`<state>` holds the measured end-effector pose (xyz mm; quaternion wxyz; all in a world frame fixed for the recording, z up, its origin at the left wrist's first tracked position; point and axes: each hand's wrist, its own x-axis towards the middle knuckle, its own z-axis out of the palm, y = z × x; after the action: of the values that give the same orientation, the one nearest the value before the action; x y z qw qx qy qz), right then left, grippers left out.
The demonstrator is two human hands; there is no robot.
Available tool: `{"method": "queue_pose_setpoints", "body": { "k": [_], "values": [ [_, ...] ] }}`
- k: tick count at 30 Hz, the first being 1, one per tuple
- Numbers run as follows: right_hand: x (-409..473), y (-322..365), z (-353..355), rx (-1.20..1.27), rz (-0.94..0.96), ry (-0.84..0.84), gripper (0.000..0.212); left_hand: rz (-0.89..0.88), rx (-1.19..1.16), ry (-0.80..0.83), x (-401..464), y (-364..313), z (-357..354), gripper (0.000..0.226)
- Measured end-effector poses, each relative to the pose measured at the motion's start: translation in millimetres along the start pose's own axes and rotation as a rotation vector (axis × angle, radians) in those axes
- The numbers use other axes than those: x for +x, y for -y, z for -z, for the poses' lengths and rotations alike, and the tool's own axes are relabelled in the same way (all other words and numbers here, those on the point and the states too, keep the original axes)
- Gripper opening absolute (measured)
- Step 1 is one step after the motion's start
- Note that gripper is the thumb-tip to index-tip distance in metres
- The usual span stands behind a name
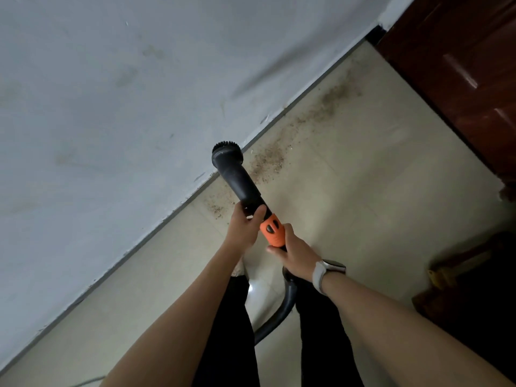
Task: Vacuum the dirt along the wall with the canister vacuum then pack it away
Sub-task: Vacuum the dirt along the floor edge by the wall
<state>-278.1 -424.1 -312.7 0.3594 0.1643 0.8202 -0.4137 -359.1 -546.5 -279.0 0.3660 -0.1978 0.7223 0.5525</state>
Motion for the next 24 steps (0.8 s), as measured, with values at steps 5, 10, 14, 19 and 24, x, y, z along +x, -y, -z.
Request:
{"method": "queue_pose_setpoints", "body": {
  "k": [5, 10, 14, 19, 24],
  "values": [
    [21, -18, 36, 0.014, 0.043, 0.069, 0.033, 0.017, 0.051, -0.099, 8, 4, -12, 0.035],
    [52, -38, 75, 0.041, 0.026, 0.18, 0.031, 0.152, 0.001, -0.259, 4, 34, -51, 0.033],
    [68, -40, 95, 0.191, -0.046, 0.203, 0.024, 0.251, -0.014, -0.255, -1, 50, -85, 0.032],
    [75, -26, 104, 0.328, -0.055, 0.151, 0.023, 0.248, 0.001, -0.151, 0, 59, -108, 0.04],
    [79, 12, 95, 0.395, -0.017, 0.188, 0.021, 0.178, 0.174, -0.17, 2, 72, -112, 0.038]
  ]
}}
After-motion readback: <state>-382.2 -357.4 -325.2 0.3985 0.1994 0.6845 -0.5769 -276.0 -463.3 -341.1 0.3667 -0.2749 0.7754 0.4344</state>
